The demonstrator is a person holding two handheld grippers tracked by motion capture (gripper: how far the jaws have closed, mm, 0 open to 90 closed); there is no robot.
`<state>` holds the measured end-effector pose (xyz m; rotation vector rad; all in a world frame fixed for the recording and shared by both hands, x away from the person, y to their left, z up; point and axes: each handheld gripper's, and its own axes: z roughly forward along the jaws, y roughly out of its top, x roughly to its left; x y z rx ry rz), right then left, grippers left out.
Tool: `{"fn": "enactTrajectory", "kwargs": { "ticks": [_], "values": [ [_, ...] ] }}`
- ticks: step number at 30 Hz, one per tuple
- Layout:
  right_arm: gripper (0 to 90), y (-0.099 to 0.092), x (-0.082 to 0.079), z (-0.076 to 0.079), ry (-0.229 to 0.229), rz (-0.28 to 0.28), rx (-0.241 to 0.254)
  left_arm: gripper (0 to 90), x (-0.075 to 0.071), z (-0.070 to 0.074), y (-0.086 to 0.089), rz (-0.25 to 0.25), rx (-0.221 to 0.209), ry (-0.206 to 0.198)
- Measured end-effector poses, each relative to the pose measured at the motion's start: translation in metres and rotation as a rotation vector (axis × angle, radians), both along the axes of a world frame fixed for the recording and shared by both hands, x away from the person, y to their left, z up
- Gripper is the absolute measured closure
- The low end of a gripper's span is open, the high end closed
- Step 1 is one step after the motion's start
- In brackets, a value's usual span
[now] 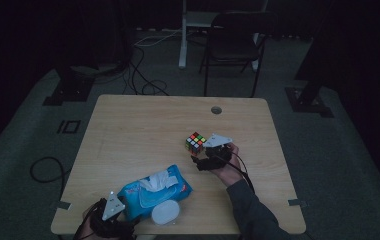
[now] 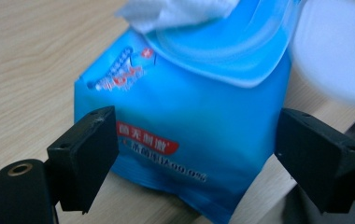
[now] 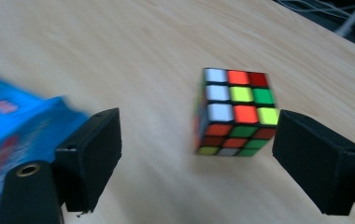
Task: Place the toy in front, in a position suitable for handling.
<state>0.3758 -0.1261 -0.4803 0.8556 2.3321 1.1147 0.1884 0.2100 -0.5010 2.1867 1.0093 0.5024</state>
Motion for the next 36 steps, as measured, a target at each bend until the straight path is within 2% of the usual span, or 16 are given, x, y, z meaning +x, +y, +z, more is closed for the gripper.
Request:
{"fn": "enactTrajectory", "kwargs": {
  "ticks": [1,3,7,9,13,17,19,20,22,25,27,29,31,32,34,36],
  "values": [
    [16.6,0.0,-0.005,0.001,-0.001,0.015,0.001,15.4,0.001,-0.003,-0.001,0.0,0.014,0.007],
    [17.0,0.001,-0.016,0.0,-0.005,0.04,-0.007,14.8,0.002,-0.006,-0.003,0.006,0.005,0.019],
    [17.9,0.006,-0.03,-0.003,-0.001,0.084,-0.015,15.0,0.005,-0.007,-0.003,0.015,0.006,0.008],
    [18.7,0.014,-0.037,-0.01,0.008,0.121,-0.032,15.4,0.011,-0.006,0.002,0.053,0.029,-0.013],
    [18.6,0.025,-0.037,-0.02,0.029,0.155,-0.054,16.9,0.027,-0.005,0.015,0.145,0.06,-0.054],
    [17.8,0.033,-0.037,-0.025,0.041,0.177,-0.06,18.1,0.06,-0.006,0.032,0.239,0.043,-0.085],
    [17.5,0.035,-0.038,-0.026,0.045,0.195,-0.061,21.7,0.083,-0.006,0.039,0.286,0.021,-0.094],
    [17.4,0.036,-0.039,-0.026,0.046,0.201,-0.063,24.0,0.096,-0.006,0.042,0.309,0.029,-0.105],
    [17.4,0.04,-0.041,-0.028,0.053,0.214,-0.067,24.0,0.124,-0.005,0.047,0.344,0.016,-0.09],
    [18.0,0.047,-0.044,-0.032,0.062,0.245,-0.071,24.1,0.161,-0.006,0.047,0.347,0.035,-0.081],
    [19.5,0.052,-0.046,-0.034,0.069,0.261,-0.075,24.1,0.18,-0.007,0.047,0.327,0.041,-0.071],
    [23.7,0.057,-0.046,-0.036,0.079,0.283,-0.067,25.4,0.195,-0.008,0.046,0.325,0.056,-0.065],
    [35.5,0.061,-0.045,-0.036,0.09,0.299,-0.049,25.5,0.212,-0.008,0.049,0.33,0.037,-0.048],
    [44.7,0.064,-0.045,-0.036,0.109,0.325,-0.026,26.1,0.216,-0.008,0.051,0.338,0.031,-0.041],
    [55.5,0.068,-0.047,-0.035,0.112,0.357,-0.011,26.8,0.221,-0.007,0.056,0.359,0.016,-0.037],
    [59.8,0.073,-0.05,-0.034,0.085,0.371,-0.017,26.9,0.219,-0.002,0.063,0.391,-0.014,-0.045]
  ]
}}
